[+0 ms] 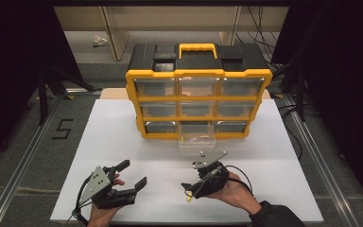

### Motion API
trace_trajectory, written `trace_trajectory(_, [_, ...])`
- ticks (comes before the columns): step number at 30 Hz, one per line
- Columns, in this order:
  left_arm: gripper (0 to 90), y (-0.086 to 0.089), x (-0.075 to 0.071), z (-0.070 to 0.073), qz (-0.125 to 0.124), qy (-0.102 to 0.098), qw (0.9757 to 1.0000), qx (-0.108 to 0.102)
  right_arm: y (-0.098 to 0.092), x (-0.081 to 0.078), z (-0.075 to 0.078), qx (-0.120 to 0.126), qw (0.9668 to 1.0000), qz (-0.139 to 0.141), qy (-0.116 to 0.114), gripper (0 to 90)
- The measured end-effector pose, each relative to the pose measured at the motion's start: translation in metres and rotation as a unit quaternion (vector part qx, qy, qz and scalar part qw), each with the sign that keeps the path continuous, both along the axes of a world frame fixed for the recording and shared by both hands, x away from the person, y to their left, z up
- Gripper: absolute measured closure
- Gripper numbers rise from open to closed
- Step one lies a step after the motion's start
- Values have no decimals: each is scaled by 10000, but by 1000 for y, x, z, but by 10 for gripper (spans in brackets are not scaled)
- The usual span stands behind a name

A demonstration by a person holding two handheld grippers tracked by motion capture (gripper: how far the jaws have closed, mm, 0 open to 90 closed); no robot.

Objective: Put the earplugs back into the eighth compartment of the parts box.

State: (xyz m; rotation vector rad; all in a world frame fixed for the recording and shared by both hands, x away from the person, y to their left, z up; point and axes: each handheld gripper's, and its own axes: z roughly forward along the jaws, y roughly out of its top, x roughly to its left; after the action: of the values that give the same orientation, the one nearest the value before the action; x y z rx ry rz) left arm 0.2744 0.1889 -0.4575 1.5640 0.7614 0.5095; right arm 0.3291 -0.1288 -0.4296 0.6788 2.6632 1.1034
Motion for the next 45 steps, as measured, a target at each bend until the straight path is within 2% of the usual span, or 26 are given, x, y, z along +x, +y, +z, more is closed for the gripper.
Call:
trace_trajectory(9, [160, 0, 0, 0, 0, 3, 10000, -4, 6, -2, -13, -331, 9986, 282, 290, 247])
trace_trajectory(12, [160, 0, 0, 0, 1, 4, 10000, -4, 8, -3, -16, -393, 9982, 295, 341, 253])
trace_trajectory(15, [160, 0, 0, 0, 3, 5, 10000, -2, 10, -4, -20, -559, 9968, 377, 438, 279])
trace_trajectory(22, [159, 0, 0, 0, 2, 5, 10000, -4, 12, -5, -26, -748, 9945, 477, 551, 326])
trace_trajectory(27, [159, 0, 0, 0, 2, -2, 10000, 4, 16, -7, -33, -938, 9916, 610, 643, 405])
trace_trajectory(32, [159, 0, 0, 0, 6, 2, 10000, -6, 17, -8, -37, -1083, 9899, 583, 699, 449])
trace_trajectory(40, [159, 0, 0, 0, 2, -1, 10000, 10, 17, -7, -41, -1149, 9885, 661, 730, 572])
trace_trajectory(45, [160, 0, 0, 0, 2, -2, 10000, 8, 19, -10, -43, -1227, 9874, 752, 661, 662])
